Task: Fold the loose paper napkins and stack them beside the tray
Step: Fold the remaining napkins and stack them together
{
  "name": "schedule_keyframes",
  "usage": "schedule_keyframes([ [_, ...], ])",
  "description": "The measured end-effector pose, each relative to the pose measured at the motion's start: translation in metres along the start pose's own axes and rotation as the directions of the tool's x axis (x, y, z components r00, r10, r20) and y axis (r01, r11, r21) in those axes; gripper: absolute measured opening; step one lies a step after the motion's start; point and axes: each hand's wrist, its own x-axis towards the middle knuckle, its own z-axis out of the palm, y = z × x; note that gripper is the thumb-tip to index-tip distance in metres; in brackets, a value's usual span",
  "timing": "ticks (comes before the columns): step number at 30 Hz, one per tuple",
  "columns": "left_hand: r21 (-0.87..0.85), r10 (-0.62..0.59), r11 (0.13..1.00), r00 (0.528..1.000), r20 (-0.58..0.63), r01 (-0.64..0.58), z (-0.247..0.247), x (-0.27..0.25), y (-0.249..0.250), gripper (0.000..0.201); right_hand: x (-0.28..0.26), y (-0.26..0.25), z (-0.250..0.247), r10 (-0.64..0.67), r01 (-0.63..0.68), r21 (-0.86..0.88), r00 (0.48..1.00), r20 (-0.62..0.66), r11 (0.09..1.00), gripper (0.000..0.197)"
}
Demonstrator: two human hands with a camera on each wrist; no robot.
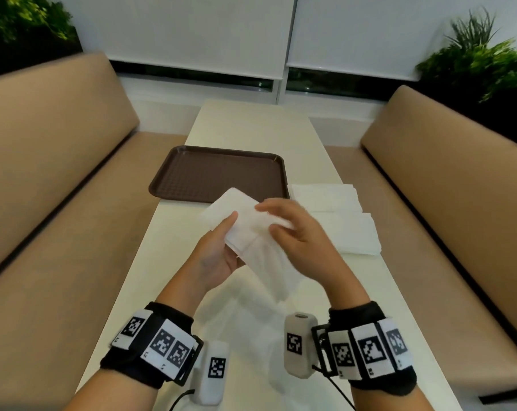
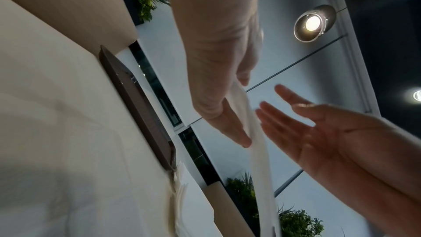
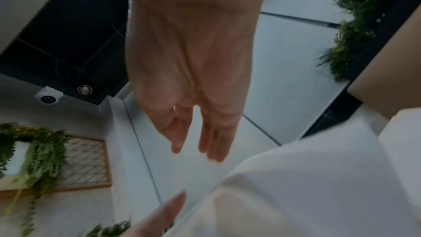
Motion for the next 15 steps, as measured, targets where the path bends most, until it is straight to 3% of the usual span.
schedule_keyframes([
  [2,-0.037,0.001,0.999,1.000,-0.009,-0.002,-0.003,0.000,0.003,0.033,0.002,0.010,-0.014,0.034,-0.057,-0.156,0.989,-0.144,0.986,0.031],
  [3,-0.054,0.004,0.999,1.000,0.003,-0.004,-0.004,0.000,0.004,0.031,0.002,0.015,-0.020,0.120,-0.151,-0.185,0.978,-0.169,0.971,0.037],
  [5,-0.089,0.006,0.996,1.000,0.030,-0.003,-0.004,0.000,0.004,0.032,0.000,0.023,-0.027,0.364,-0.369,-0.044,0.927,-0.091,0.929,0.053],
  [7,-0.113,0.009,0.994,0.999,0.051,-0.003,-0.005,0.000,0.003,0.033,-0.005,0.035,-0.029,0.472,-0.470,0.139,0.881,0.024,0.871,0.055],
  [11,-0.141,0.097,0.986,0.994,0.053,-0.088,-0.015,0.004,0.009,0.039,-0.013,0.046,-0.035,0.435,-0.447,0.190,0.895,0.103,0.874,0.047],
  [15,0.083,0.246,0.964,0.966,0.081,-0.252,-0.034,0.014,0.027,0.063,-0.014,0.047,-0.048,0.417,-0.434,0.136,0.899,0.137,0.891,0.048],
])
